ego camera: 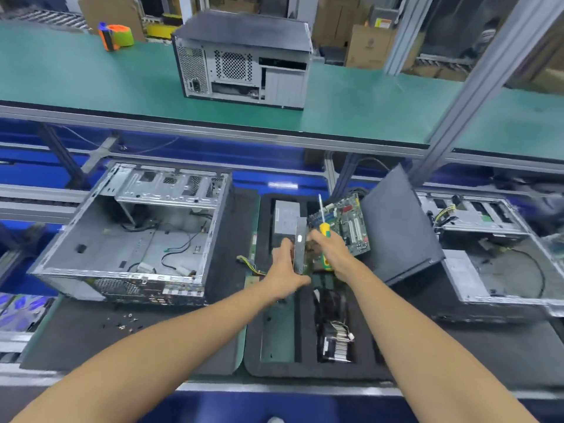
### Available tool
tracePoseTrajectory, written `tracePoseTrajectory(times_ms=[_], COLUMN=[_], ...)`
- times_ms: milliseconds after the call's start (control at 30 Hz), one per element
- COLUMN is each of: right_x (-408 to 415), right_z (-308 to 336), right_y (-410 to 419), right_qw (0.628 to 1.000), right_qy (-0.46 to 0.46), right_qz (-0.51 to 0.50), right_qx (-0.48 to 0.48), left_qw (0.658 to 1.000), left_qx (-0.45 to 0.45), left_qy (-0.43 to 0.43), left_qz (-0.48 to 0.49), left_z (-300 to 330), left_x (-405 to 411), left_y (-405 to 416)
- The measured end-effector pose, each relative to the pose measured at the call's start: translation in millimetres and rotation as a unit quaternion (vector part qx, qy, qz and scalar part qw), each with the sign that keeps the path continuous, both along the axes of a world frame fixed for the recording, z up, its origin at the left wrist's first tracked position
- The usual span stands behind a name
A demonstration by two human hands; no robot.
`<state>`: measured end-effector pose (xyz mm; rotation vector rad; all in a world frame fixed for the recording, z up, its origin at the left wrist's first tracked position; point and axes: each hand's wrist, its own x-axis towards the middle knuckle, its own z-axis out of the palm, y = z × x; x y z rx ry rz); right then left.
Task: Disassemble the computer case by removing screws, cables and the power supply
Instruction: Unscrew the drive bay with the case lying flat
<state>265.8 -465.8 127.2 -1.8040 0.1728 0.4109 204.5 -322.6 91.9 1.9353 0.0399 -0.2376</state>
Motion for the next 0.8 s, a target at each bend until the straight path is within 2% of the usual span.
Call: tracePoseTrajectory(times_ms=[200,300,367,400,500,600,733,800], right_x=[-19.0,-30.5,-36.0,-38.3,-41.1,-38.4,-28.3,-24.0], right_z=[-16.0,-19.4,-22.7,-24.9,-28.2,-24.3,-21.8,-21.2], right_y=[-64.8,-87.0,-102.9,-111.6,-135.4,-151.3,-166.2,-172.3], right_qw=[0.999,0.999,0.999,0.999,0.999,0.999,0.994,0.989], right_qy=[0.038,0.021,0.013,0.013,0.018,0.011,0.005,0.006], right_qz=[0.021,-0.007,0.006,0.014,0.006,-0.025,-0.054,-0.027], right_qx=[-0.012,-0.03,-0.04,-0.042,-0.039,-0.045,-0.096,-0.143], left_qw=[0.995,0.985,0.97,0.966,0.971,0.986,0.988,0.988], left_qx=[0.027,-0.077,-0.159,-0.17,-0.128,-0.065,-0.076,-0.07], left_qy=[0.047,0.101,0.152,0.163,0.141,0.098,0.053,0.045], left_qz=[-0.09,-0.114,-0.103,-0.109,-0.143,-0.121,-0.124,-0.129], left_z=[-22.5,-26.5,-27.8,-30.2,-37.9,-41.9,-47.4,-46.7], left_x=[-2.9,3.0,7.4,9.7,11.6,5.0,-1.0,-3.5], left_y=[-64.1,-87.8,-98.1,-102.0,-114.5,-137.4,-169.9,-179.6])
